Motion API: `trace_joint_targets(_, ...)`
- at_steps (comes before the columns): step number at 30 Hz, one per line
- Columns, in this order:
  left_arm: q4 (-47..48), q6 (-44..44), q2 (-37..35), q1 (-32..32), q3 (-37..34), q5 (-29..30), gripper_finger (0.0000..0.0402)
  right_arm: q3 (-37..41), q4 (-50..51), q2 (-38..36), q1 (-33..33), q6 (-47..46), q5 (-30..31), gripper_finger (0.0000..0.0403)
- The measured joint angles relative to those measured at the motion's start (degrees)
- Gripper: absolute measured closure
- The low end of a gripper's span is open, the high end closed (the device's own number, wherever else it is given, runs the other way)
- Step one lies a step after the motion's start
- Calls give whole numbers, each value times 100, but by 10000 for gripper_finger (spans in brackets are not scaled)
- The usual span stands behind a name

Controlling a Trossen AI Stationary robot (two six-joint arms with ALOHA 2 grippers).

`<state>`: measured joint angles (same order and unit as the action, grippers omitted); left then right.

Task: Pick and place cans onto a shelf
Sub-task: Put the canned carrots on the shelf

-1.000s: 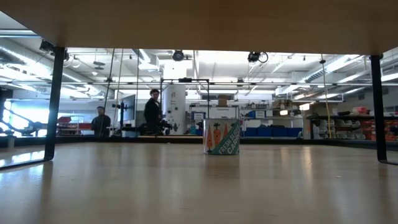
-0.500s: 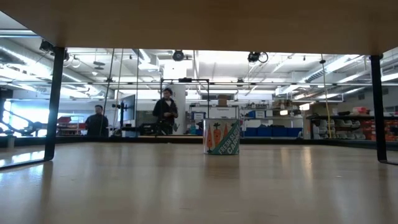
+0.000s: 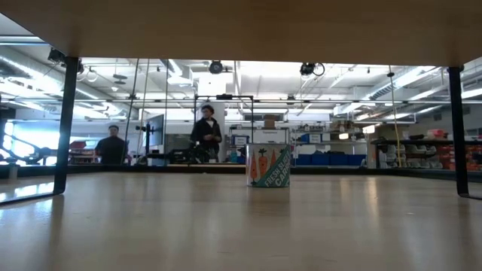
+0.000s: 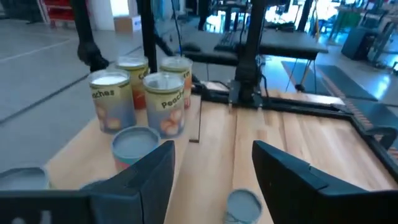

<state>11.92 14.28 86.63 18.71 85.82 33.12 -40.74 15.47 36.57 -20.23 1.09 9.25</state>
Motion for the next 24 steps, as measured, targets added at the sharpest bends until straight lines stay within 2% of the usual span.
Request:
trace_joint_targets(4, -729, -37, 0, -69, 2, 20, 27, 39, 429, -299, -9, 369, -127, 189)
trace_joint_targets(6, -918, -15, 0, -79, 2, 23, 27, 177, 288, -449, -39, 409, -339, 200)
trace_joint_targets(8, -944, 79, 0, -93, 2, 26, 27, 327, 164, -646, -58, 474, -604, 213)
trace_joint_targets(13, -1021, -254, -4, -128, 2, 345, 27, 686, -53, -1039, -63, 507, -640, 236)
trace_joint_targets(20, -1002, -118, -2, -192, 2, 311, 27, 1088, -625, -1410, -65, 528, -642, 241)
trace_joint_targets(24, -1188, -317, -4, -252, 7, 301, 27, 1286, -597, -1681, -65, 545, -642, 243)
